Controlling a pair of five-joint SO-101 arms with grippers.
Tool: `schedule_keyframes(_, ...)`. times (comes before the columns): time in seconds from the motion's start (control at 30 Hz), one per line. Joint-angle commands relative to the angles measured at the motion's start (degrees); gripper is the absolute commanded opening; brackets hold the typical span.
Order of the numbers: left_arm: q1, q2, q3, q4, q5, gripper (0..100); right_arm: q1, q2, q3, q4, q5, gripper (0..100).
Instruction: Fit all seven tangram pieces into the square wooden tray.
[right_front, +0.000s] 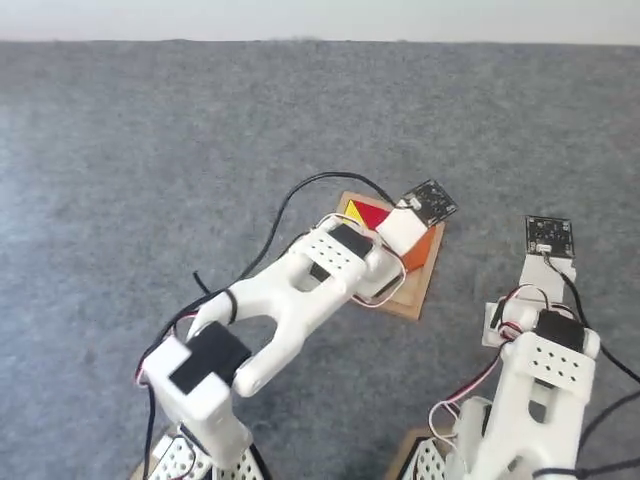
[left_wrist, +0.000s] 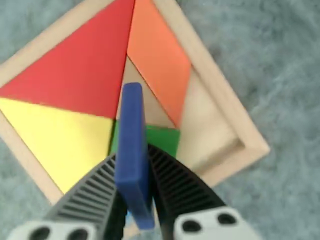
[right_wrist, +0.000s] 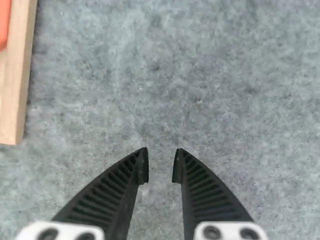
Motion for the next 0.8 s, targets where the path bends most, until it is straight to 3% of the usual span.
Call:
schedule_keyframes(0.0,0.26,2.11,-4.97,-0.97,-1.67,3,0.66,0.57,-3.43,0.48,-0.18,9.4)
schedule_keyframes(0.2,0.53,3.08,-6.55,0.79,-1.67,15,0.48,0.57,-3.34,0.48,-0.18,9.4)
schedule_keyframes(0.53,0.62,2.81,-6.9,2.55,-1.93,15,0.48,0.57,-3.25,0.22,-0.44,9.4)
schedule_keyframes(0.77,3.52,-5.71,-4.7,6.68,-1.67,15,0.4,0.57,-3.16,-0.04,-0.53,9.4)
